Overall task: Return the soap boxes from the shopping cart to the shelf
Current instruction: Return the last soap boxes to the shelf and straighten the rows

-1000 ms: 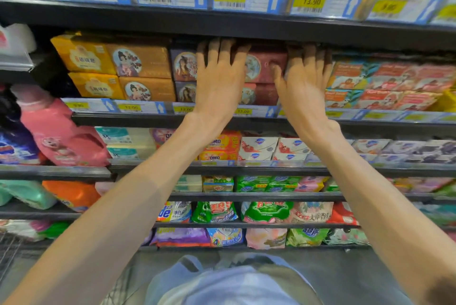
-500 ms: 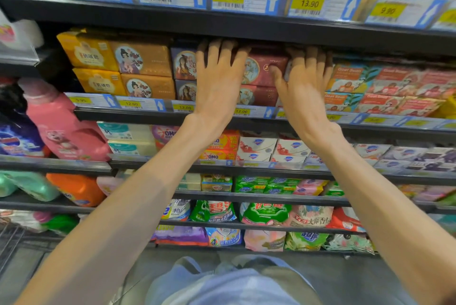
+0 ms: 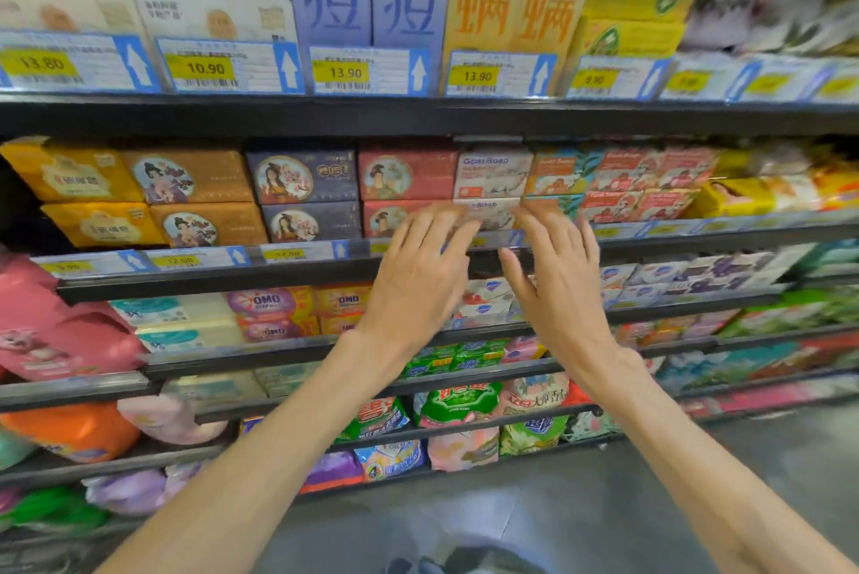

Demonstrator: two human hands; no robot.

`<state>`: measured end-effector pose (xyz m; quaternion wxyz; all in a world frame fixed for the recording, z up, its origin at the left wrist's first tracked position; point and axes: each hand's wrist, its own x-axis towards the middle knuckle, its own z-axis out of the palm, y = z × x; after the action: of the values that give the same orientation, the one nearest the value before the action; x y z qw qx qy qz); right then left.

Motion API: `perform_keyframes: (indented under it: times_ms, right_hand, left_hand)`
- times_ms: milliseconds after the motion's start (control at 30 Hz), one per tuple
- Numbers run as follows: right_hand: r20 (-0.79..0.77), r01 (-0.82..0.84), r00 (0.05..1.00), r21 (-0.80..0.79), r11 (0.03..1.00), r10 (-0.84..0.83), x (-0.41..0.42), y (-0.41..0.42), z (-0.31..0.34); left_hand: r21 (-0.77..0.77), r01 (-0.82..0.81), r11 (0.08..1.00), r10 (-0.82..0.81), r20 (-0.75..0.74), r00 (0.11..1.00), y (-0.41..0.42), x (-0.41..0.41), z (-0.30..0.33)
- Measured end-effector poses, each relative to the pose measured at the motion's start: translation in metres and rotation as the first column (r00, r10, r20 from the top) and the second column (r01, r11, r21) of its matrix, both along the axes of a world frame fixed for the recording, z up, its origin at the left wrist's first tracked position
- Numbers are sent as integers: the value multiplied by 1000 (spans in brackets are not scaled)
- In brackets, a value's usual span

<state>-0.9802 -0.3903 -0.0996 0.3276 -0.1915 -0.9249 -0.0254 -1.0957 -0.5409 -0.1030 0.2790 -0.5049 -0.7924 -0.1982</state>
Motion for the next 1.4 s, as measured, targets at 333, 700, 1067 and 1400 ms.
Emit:
perform_keyframes:
  times_ms: [333,700,1067,1400]
  right_hand:
    - [62,54,997,-34,998,-51,23,43,-3]
    - [23,-140,990,70,988,139,8,90,-2]
    - [11,-166,986,18,986,166,5,107,-7]
    - [-25,-219,975,10,976,219,6,113,-11]
  left_hand:
    - [-70,21,997,-16,75,997,49,30,2]
    - [-59,-253,966,257,88,962,93,37,-4]
    - [-23,-319,948,319,65,945,99,41,-11]
    - [44,-282,958,279,65,958,94,32,-17]
